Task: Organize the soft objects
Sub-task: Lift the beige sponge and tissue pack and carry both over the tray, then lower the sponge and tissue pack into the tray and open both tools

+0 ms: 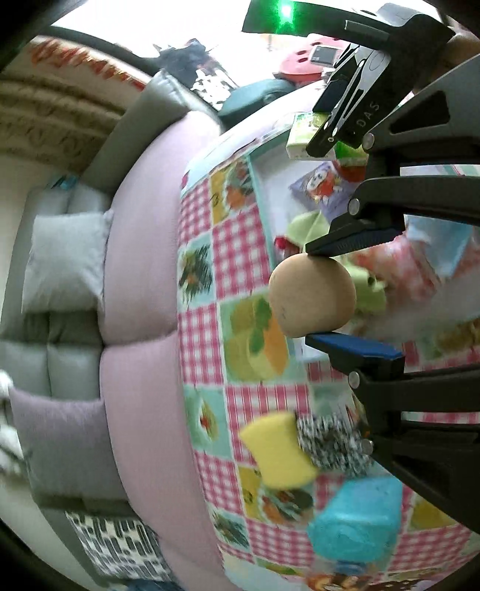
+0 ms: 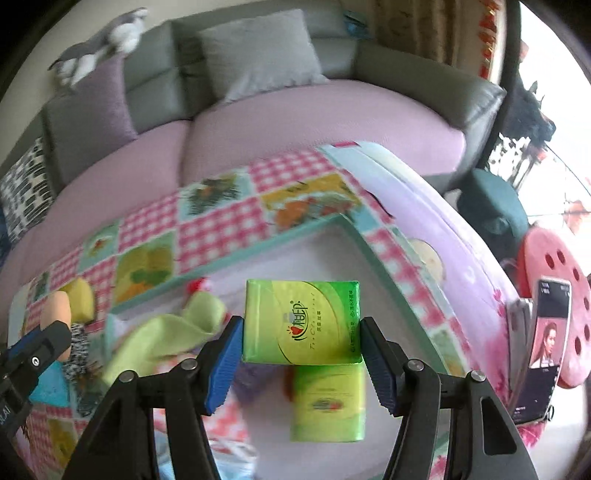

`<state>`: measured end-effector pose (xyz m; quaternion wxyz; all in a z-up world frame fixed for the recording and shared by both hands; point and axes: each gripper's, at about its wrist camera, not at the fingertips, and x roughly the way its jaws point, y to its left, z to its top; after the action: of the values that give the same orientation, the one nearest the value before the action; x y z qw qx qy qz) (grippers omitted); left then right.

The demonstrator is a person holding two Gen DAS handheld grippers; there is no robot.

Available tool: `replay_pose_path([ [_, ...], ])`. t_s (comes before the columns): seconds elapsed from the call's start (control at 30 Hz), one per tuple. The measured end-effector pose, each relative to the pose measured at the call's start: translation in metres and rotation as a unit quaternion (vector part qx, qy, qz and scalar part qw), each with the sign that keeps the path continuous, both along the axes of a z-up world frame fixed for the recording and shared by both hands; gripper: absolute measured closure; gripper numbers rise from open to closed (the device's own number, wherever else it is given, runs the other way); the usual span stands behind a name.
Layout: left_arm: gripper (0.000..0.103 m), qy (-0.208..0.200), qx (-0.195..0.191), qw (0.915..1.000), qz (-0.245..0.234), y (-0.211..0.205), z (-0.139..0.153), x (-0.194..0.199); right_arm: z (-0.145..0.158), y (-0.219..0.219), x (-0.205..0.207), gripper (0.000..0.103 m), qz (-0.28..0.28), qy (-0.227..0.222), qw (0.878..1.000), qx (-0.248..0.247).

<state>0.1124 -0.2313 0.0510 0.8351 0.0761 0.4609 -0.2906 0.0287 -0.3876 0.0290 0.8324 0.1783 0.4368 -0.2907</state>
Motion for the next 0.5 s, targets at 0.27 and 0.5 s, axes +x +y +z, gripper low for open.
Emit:
replay_pose_path([
  [0.27,0.060,0.003,0.017,0.9989,-0.043,-0.036,-0.030,-0.006,-0.009,-0.026,-0.017,0.037,-0.032,0.001,0.999,0.014],
  [0.5,0.060,0.003,0.044,0.9972,-0.061,-0.045,-0.050,-0.010,-0.017,-0.021,-0.009,0.037,-0.016,0.009,1.000,0.008],
])
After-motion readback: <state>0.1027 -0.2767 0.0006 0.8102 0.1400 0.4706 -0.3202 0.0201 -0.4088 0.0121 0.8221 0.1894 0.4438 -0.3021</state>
